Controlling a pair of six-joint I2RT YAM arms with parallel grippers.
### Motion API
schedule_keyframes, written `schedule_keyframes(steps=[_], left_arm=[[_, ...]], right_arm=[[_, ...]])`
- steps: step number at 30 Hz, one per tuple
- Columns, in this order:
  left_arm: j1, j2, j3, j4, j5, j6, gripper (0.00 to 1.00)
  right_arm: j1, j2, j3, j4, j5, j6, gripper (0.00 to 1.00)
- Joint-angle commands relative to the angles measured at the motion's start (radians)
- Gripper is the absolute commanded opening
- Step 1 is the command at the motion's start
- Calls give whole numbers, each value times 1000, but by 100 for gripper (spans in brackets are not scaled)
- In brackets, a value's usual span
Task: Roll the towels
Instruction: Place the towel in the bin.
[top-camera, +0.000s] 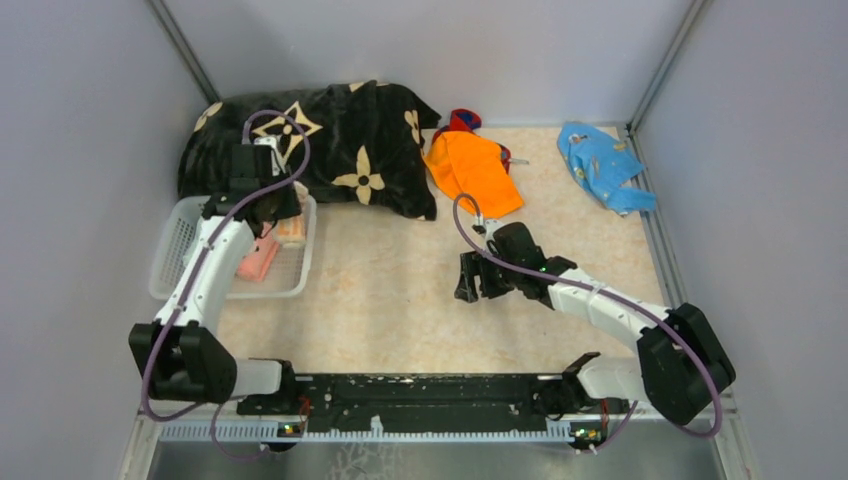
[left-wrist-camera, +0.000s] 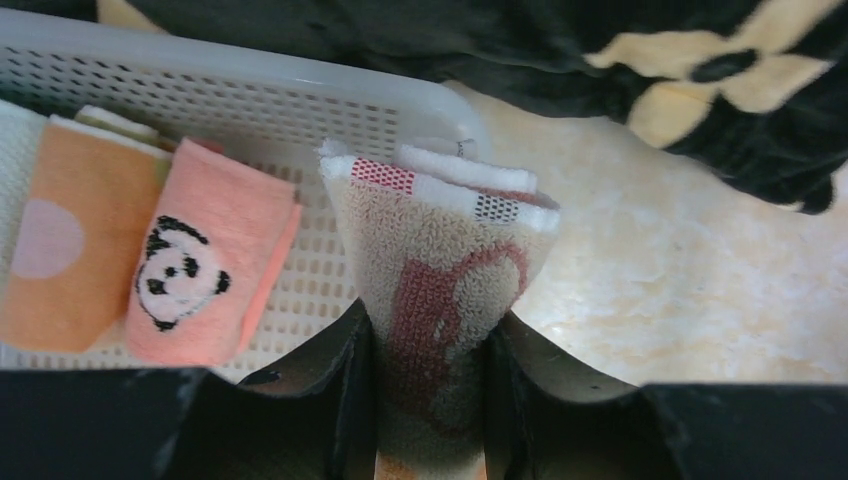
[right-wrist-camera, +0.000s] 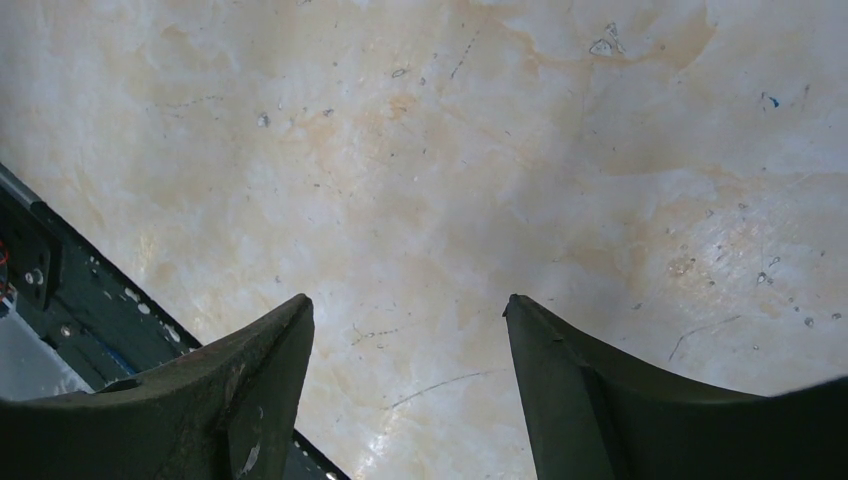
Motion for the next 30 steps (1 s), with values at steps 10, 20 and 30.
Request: schedule_keyframes(steps=[10, 20, 30], left_arm=[[238, 298, -6, -1, 309, 159, 0], [238, 462, 29, 4, 79, 188, 0], [238, 495, 46, 109, -80, 248, 0]], right_arm=[[4, -100, 37, 4, -8, -80, 71], [8, -106, 27, 17, -5, -92, 71], [9, -107, 24, 23, -10, -101, 70]])
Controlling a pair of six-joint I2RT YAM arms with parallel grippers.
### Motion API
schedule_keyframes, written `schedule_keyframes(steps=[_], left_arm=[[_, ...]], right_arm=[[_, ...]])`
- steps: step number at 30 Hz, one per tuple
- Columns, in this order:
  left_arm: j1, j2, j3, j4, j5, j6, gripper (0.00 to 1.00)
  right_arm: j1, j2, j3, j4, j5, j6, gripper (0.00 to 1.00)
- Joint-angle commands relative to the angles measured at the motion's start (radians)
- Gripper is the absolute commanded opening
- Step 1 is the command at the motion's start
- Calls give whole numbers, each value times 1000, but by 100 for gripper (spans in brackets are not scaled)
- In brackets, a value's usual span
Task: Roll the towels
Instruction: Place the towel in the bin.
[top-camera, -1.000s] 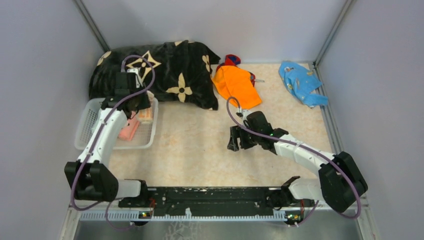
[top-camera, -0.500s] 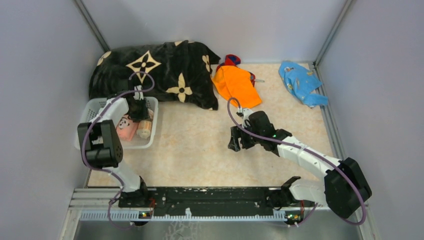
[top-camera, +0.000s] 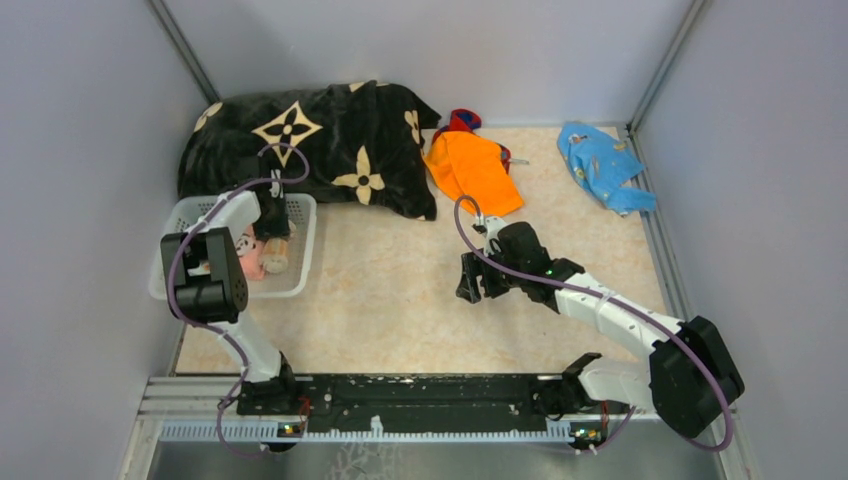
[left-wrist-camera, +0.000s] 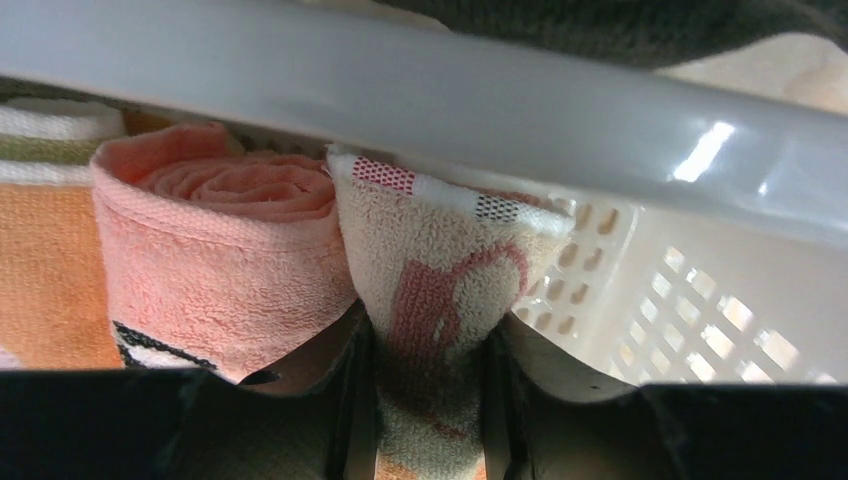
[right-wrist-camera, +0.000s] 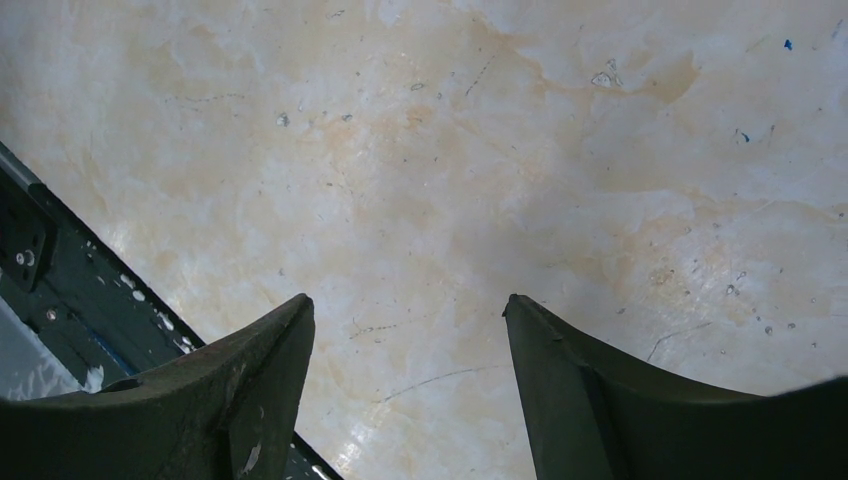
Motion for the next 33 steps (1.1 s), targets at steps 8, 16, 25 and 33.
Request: schedule_keyframes(steps=[8, 16, 25, 33], left_arm=[[40, 90, 30, 104, -139, 20, 16], [38, 75, 27, 88, -116, 5, 40], [39, 17, 16, 83, -93, 15, 54], [39, -38, 0, 71, -56, 15, 61]], right_arm=[[6, -29, 19, 52, -2, -24, 70], [6, -36, 31, 33, 1, -30, 70], [6, -46, 57, 10, 3, -30, 70], [6, -68, 63, -11, 15, -31, 70]])
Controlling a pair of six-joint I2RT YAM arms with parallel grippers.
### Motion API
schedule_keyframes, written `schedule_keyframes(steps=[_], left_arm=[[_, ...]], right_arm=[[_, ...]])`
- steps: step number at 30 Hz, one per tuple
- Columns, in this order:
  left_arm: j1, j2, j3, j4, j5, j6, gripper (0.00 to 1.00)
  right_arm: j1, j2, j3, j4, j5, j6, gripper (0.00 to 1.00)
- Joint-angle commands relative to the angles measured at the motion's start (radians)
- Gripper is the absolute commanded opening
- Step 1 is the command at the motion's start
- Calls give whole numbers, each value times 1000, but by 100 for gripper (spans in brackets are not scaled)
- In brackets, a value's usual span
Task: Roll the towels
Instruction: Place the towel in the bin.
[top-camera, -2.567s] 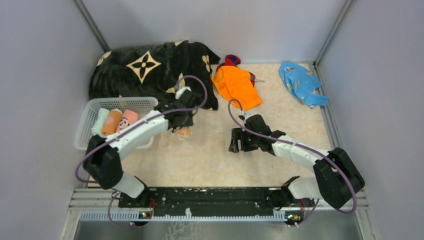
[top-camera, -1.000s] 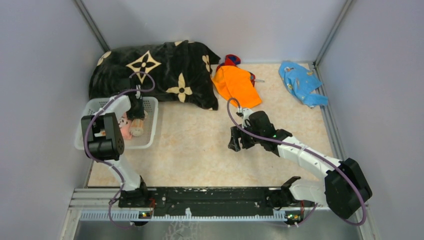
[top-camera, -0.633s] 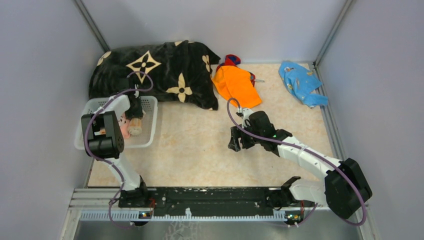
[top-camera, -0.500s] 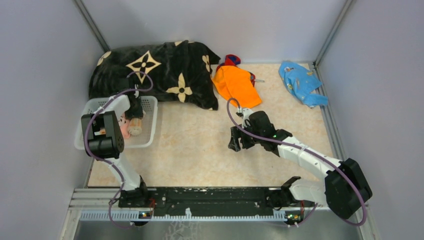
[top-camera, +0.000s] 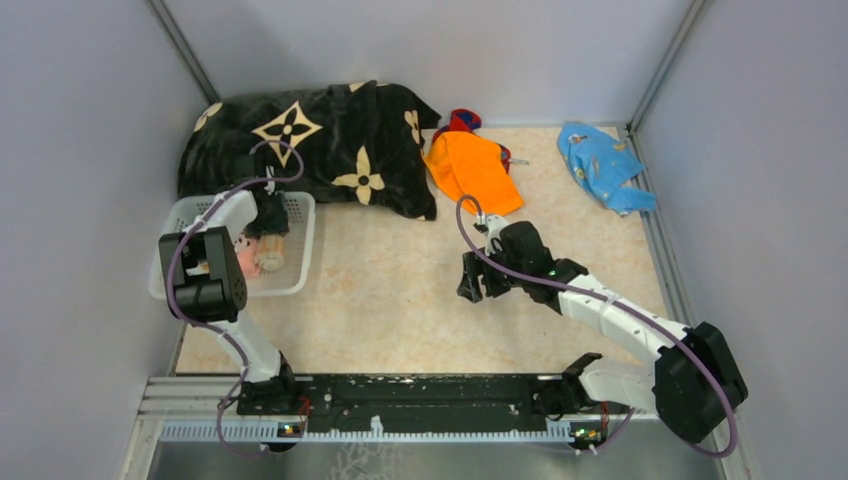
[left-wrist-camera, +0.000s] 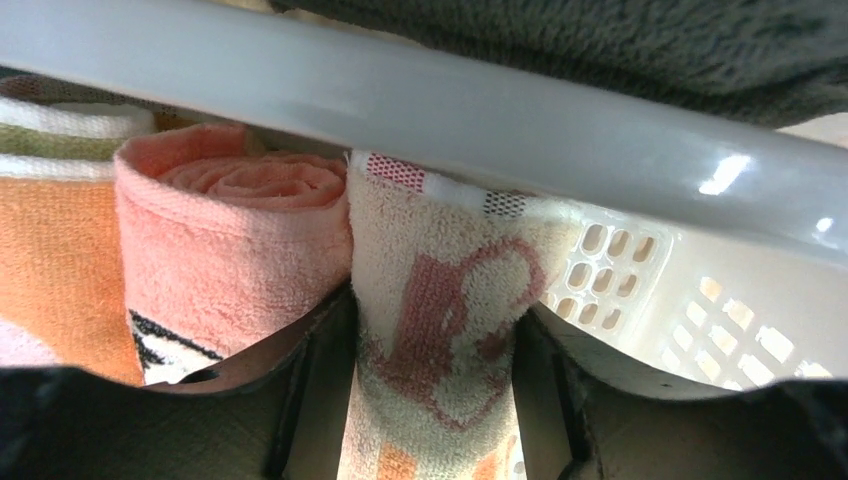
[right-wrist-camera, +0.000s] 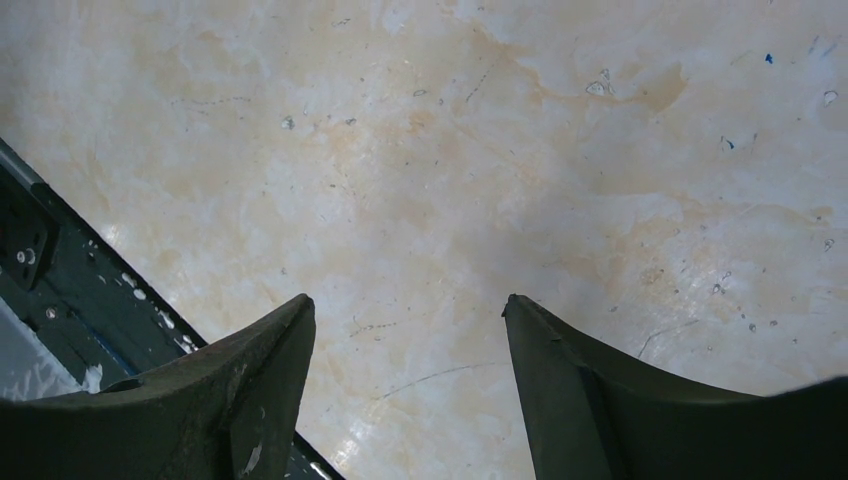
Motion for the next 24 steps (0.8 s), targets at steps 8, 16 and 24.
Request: schedule_keyframes(steps=[8, 16, 24], left_arm=[[12, -108, -46, 22, 39, 20, 68], [-14, -80, -19, -26, 43, 0, 70], [-19, -144, -30, -56, 69, -23, 87]], right_arm=[[6, -47, 71, -3, 13, -16, 70], [6, -60, 75, -11, 25, -18, 70], [6, -50, 102, -18, 59, -20, 71]])
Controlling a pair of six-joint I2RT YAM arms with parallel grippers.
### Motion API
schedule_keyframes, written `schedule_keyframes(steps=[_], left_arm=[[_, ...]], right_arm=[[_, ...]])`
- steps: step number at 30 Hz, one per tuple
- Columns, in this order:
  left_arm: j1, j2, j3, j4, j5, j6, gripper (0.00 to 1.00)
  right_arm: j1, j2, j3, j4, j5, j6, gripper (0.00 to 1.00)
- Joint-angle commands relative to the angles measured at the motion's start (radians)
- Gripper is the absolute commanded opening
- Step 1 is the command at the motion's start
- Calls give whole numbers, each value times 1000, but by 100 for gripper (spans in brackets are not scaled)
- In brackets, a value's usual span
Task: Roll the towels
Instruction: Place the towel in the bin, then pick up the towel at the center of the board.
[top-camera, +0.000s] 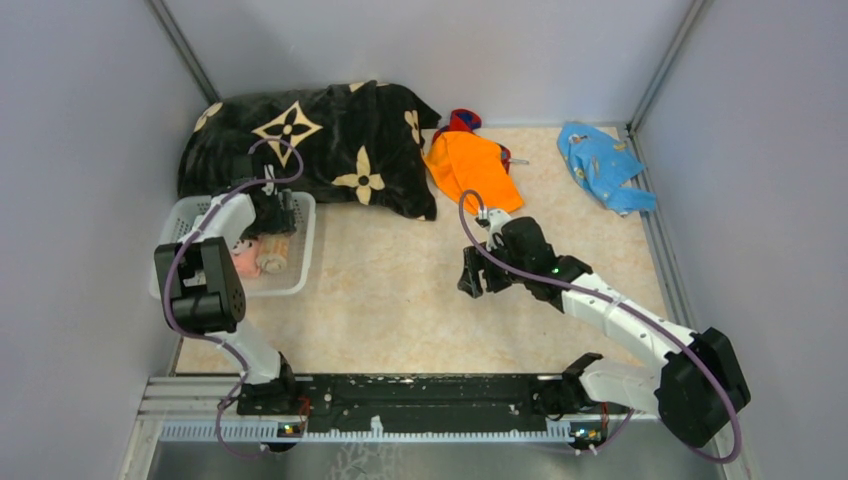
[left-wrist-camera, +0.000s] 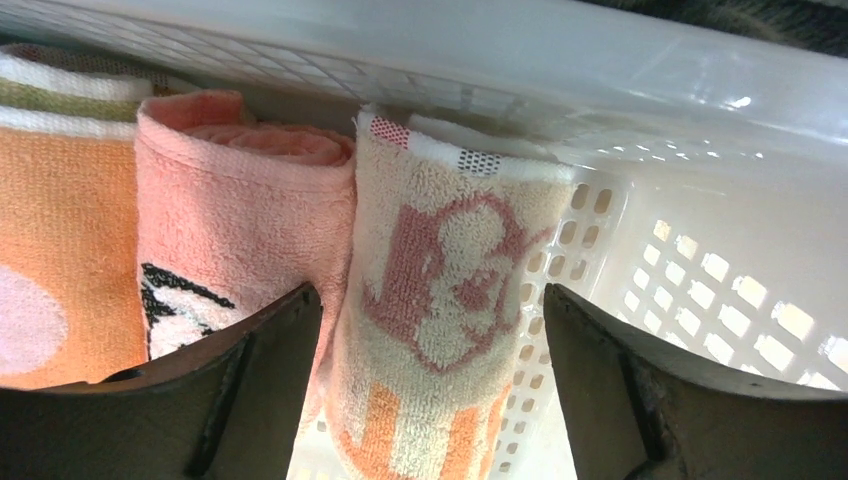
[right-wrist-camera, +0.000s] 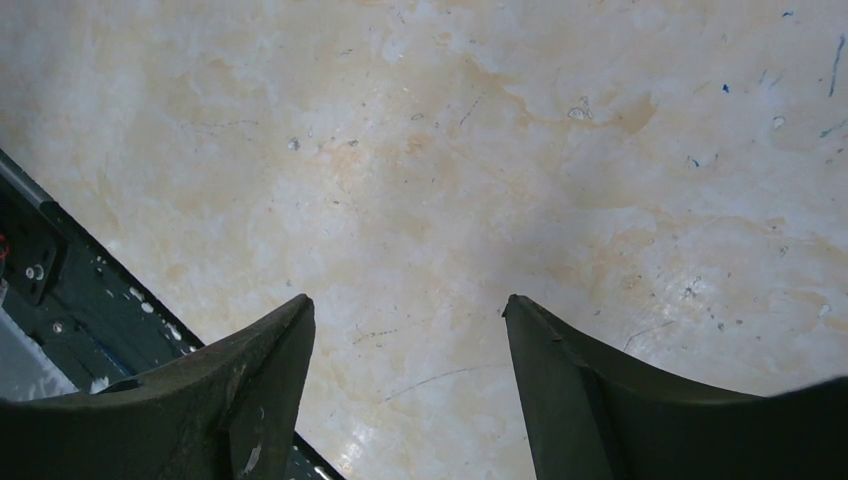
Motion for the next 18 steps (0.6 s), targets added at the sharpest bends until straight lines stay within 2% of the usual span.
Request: schedule_keyframes(steps=[1, 7, 11, 13, 18], left_arm=[[-5, -78, 4, -38, 20, -24, 87], [-7, -245, -5, -43, 49, -78, 90], [-6, -420, -52, 3, 146, -98, 93], [-6, -511, -102, 58, 197, -111, 99], [-9, -680, -203, 140, 357, -164, 99]], right_arm=[[3, -17, 78, 18, 48, -21, 71], [-34, 52, 168, 13, 143, -20, 72], [-99, 126, 252, 44, 208, 2, 73], [-150, 167, 277, 86, 221, 21, 74], [-274, 325, 339, 188, 284, 12, 72]])
